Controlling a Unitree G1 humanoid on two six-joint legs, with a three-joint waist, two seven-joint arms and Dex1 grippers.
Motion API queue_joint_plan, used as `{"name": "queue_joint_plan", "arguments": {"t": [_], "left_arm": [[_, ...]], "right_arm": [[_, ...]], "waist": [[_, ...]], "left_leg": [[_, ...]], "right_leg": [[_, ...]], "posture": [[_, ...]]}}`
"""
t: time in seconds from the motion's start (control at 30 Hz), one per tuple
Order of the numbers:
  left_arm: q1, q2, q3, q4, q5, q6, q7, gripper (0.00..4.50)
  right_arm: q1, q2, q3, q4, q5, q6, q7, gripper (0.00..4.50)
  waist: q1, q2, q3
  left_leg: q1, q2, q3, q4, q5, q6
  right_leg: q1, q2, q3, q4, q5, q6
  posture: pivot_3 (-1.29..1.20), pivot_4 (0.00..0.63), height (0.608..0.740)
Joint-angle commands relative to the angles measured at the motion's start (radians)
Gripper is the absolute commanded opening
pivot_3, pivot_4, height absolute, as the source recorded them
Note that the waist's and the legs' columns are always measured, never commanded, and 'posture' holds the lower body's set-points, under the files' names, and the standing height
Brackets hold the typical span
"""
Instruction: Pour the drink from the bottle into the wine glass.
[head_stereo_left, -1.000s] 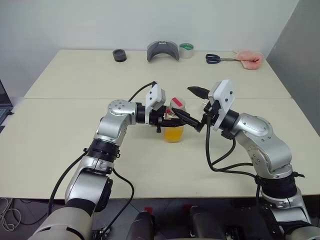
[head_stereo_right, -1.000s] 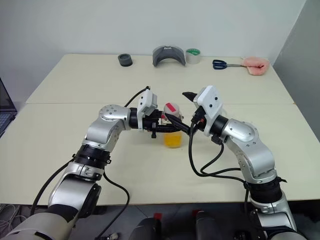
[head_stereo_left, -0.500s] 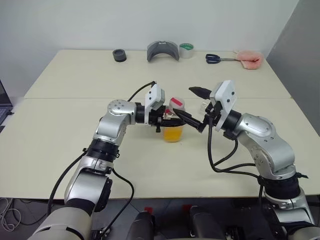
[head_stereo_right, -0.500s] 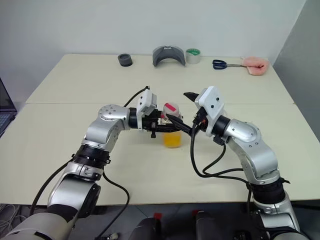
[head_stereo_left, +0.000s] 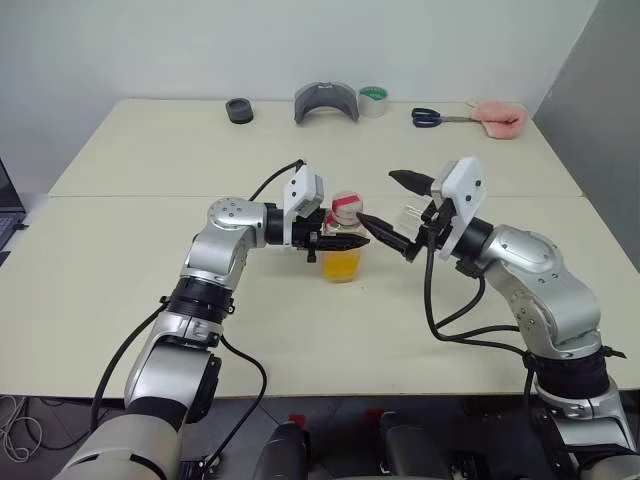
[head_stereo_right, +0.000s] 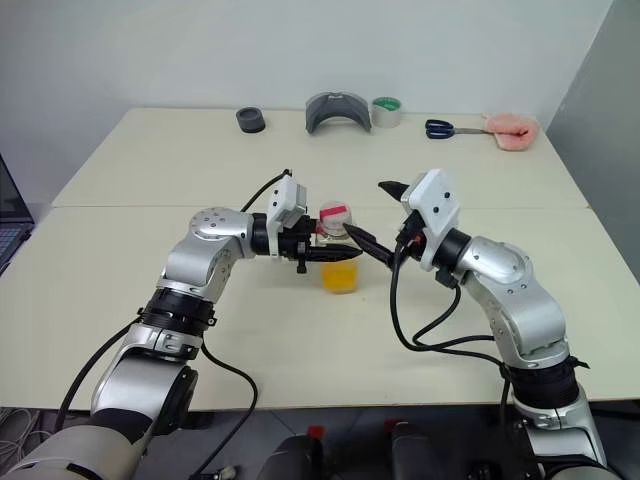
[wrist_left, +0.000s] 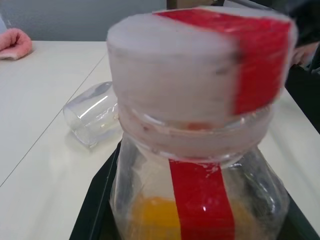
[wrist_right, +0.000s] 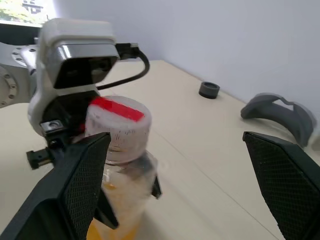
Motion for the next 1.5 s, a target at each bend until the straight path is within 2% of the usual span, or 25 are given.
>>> {"name": "queue_joint_plan", "arguments": {"t": [0.03, 1.1, 1.5], "left_arm": [[-0.026, -0.002, 0.011, -0.026, -0.017, -0.012, -0.012, 1.74], [-0.012, -0.007, 0.012, -0.032, -0.016, -0.016, -0.005, 1.74], [-0.007, -0.008, 0.012, -0.032, -0.016, -0.021, -0.006, 1.74]], "right_arm": [[-0.002, -0.003, -0.019, -0.030, 0.006, -0.002, -0.008, 4.50], [0.005, 0.016, 0.006, -0.097, 0.079, 0.037, 0.007, 4.50], [-0.022, 0.028, 0.041, -0.051, 0.016, 0.010, -0.008, 4.50]], "waist": [[-0.001, 0.000, 0.000], [0.000, 0.000, 0.000], [0.000, 0.000, 0.000]], "left_leg": [[0.000, 0.000, 0.000, 0.000, 0.000, 0.000], [0.000, 0.000, 0.000, 0.000, 0.000, 0.000], [0.000, 0.000, 0.000, 0.000, 0.000, 0.000]], "right_leg": [[0.000, 0.000, 0.000, 0.000, 0.000, 0.000], [0.000, 0.000, 0.000, 0.000, 0.000, 0.000], [0.000, 0.000, 0.000, 0.000, 0.000, 0.000]], "posture": [[0.00, 0.150, 0.740], [0.00, 0.150, 0.740], [0.00, 0.150, 0.740]]}}
